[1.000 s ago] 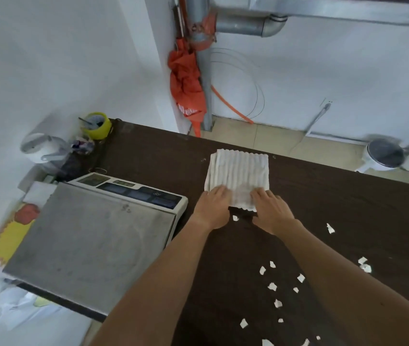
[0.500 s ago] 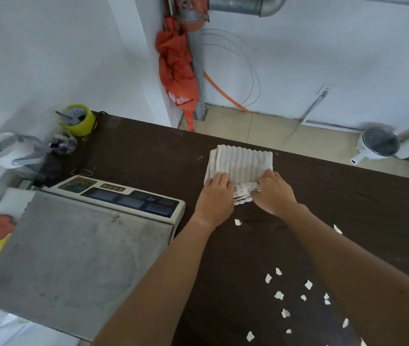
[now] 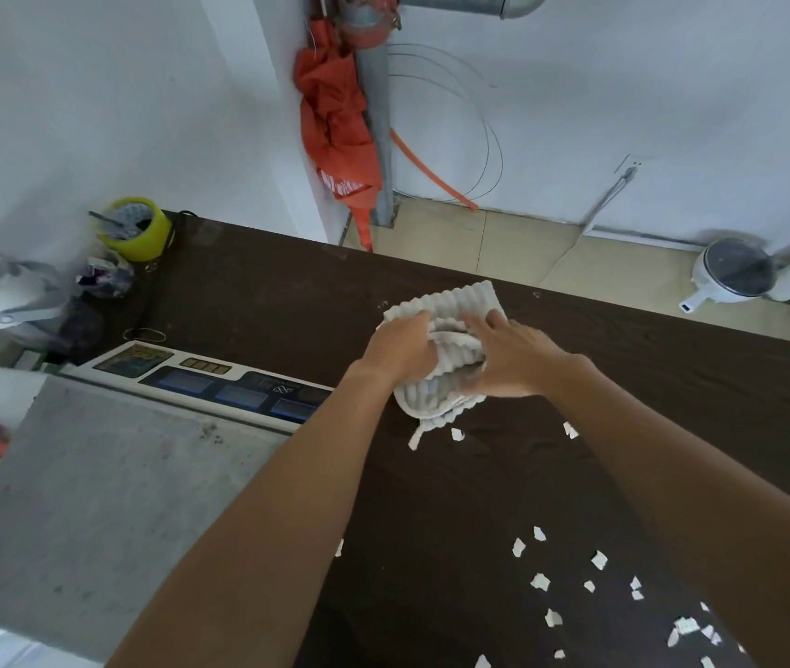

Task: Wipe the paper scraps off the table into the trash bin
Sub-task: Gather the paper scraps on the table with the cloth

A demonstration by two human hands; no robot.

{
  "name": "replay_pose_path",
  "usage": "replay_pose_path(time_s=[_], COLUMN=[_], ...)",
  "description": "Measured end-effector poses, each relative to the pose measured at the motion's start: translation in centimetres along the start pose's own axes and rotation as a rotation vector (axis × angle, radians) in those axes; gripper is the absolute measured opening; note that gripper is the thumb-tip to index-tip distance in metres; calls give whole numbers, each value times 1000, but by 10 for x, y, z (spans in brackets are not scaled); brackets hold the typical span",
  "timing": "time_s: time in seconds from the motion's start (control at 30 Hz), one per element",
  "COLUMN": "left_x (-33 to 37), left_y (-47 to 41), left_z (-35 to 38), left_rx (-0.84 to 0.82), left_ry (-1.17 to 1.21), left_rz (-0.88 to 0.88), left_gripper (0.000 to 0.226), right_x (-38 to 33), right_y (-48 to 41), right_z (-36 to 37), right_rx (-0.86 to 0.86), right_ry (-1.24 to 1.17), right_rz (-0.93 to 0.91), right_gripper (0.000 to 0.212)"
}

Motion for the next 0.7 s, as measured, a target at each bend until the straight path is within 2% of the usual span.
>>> replay_pose_path(time_s=[0.1, 0.2, 0.23, 0.3, 0.4, 0.43, 0.5, 0.57, 0.63, 0.7], left_x=[-3, -2, 0, 9, 23, 24, 21, 16, 14, 14], left_y=[3, 9, 12, 17, 24, 26, 25, 25, 26, 28], left_z=[7, 5, 5, 9, 21, 24, 27, 28, 28, 26], left_rx=[-13, 16, 33, 77, 170, 188, 174, 124, 61, 31], left_ry=[42, 80, 72, -38, -218, -239, -232, -191, -130, -95], left_rz=[-29, -22, -7, 51, 133, 144, 142, 129, 116, 118], left_gripper=[21, 8, 13, 40, 74, 78, 74, 64, 55, 55], right_x=[-3, 2, 4, 10, 10, 8, 4, 1, 2, 4], right_y=[-4, -9, -10, -10, -9, -7, -1, 8, 17, 19], right_z=[11, 7, 4, 2, -2, -3, 2, 15, 32, 47], right_rx=[6, 21, 19, 25, 20, -19, -150, -216, -155, -55], right_ry=[114, 35, 9, -47, -109, -132, -126, 45, 269, 424], right_rz=[-20, 7, 21, 44, 60, 62, 55, 27, 30, 54], right_gripper=[101, 83, 75, 63, 53, 57, 80, 102, 119, 120])
Point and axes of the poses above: each hand's wrist, its own y-axis away from the middle knuckle, its own z-axis out of the palm, x = y × z, the point moved 3 cm from there along -y, towards the middle knuckle, and after that the axes turned 10 degrees about -x, right-handed, at the moved point
